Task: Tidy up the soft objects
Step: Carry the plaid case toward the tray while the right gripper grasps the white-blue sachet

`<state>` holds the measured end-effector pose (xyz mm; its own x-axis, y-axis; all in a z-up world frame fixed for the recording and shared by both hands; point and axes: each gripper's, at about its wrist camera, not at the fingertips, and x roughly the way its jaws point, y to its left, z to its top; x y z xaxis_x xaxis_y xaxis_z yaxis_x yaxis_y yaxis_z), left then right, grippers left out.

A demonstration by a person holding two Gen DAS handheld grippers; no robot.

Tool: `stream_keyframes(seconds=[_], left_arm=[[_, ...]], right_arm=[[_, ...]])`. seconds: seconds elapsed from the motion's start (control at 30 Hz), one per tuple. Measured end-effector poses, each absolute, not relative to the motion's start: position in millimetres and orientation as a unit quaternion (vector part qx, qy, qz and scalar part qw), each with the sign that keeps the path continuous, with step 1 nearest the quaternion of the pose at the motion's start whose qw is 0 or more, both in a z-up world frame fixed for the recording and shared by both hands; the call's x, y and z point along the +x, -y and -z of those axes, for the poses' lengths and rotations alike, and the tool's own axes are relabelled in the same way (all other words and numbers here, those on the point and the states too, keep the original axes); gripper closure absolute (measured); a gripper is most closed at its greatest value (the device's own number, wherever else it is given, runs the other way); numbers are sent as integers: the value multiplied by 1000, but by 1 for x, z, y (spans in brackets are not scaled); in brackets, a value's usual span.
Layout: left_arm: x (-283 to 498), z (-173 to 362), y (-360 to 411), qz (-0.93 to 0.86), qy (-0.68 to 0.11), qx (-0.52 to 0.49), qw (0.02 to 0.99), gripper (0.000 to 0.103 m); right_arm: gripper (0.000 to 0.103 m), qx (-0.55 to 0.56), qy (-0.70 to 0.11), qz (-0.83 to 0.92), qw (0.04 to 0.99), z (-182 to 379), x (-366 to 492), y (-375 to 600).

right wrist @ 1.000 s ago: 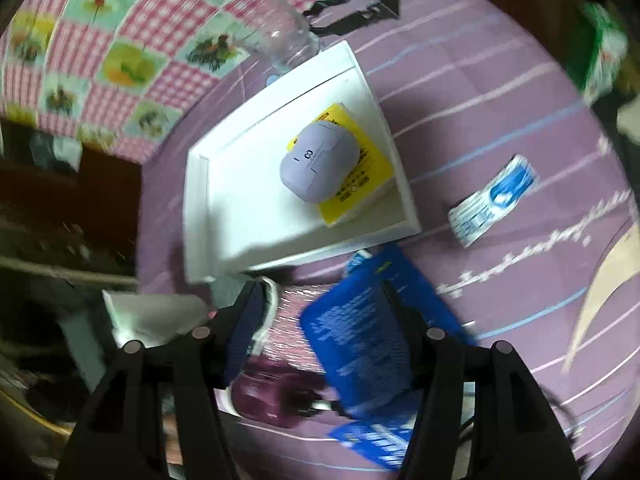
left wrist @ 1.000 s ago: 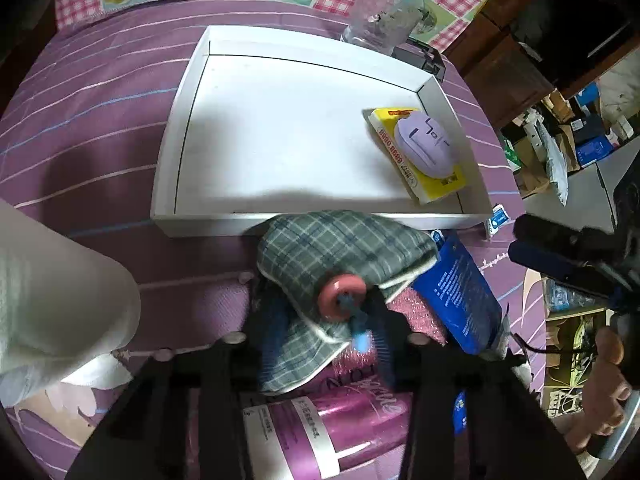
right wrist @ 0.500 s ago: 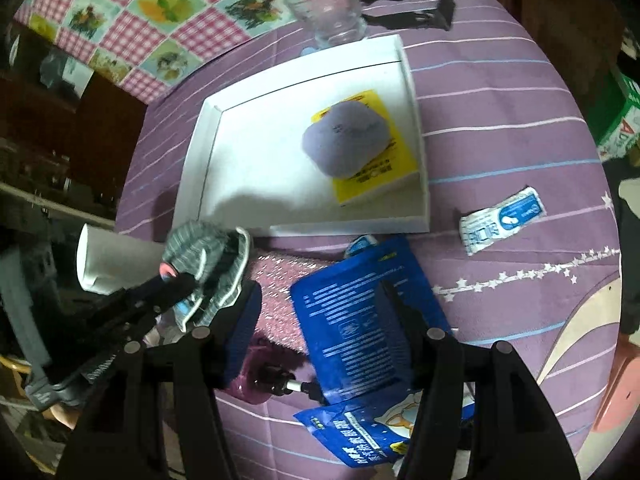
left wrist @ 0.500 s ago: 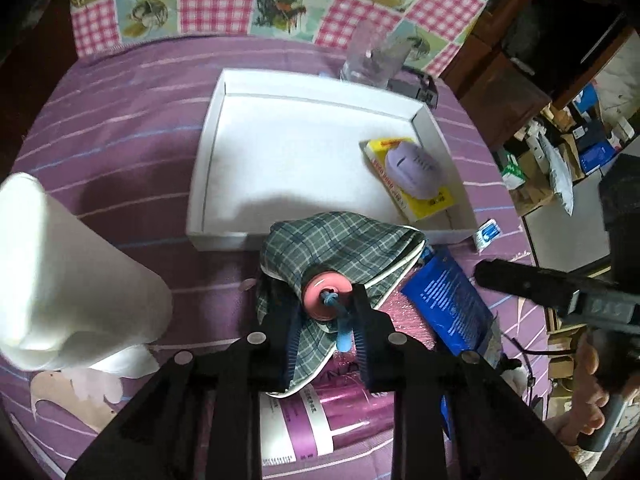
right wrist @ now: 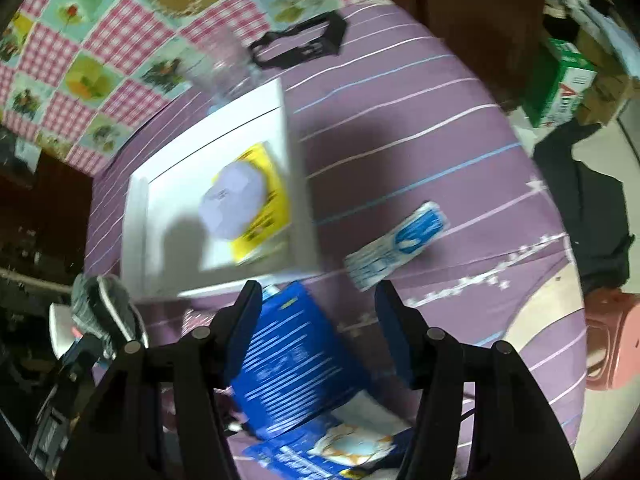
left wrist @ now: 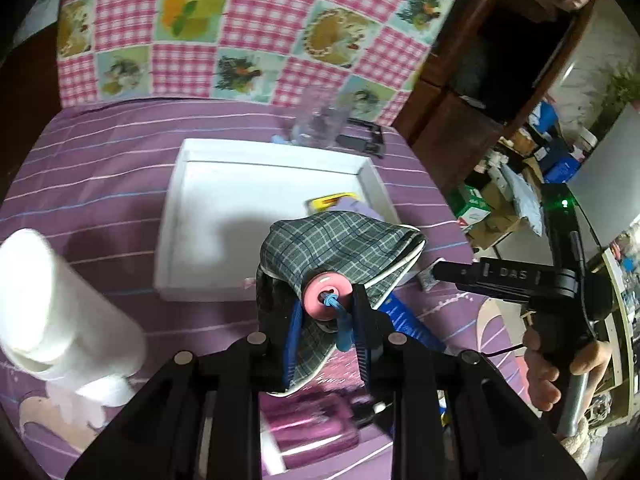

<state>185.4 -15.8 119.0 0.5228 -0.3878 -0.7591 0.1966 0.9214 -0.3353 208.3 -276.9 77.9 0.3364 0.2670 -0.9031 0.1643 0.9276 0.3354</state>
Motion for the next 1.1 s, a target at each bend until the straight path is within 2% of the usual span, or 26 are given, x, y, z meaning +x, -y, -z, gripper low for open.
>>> stream_keyframes(seconds=[0.2, 0.33, 0.5, 0.6, 0.83, 1.1], left_arm=[[191, -109, 47, 189, -455, -96, 865, 80], [192, -102, 60, 180, -450, -85, 871, 80], [192, -102, 56, 185, -447, -97, 870, 80], [191, -104, 53, 177, -439, -97, 875, 80], [194, -102, 45, 173, -441, -109, 874, 80], [199, -97, 34, 161, -449, -123, 870, 80]], right_arm=[[53, 157, -567, -16, 808, -71, 214, 278], [66, 114, -576, -6, 809, -59, 221, 271], [68, 105, -578, -6, 809, -48, 224, 270], [72, 100, -586, -3, 804, -38, 229, 268], [90, 99, -581, 6, 808, -32, 230, 269], [98, 110, -574, 12, 811, -42, 229, 273]])
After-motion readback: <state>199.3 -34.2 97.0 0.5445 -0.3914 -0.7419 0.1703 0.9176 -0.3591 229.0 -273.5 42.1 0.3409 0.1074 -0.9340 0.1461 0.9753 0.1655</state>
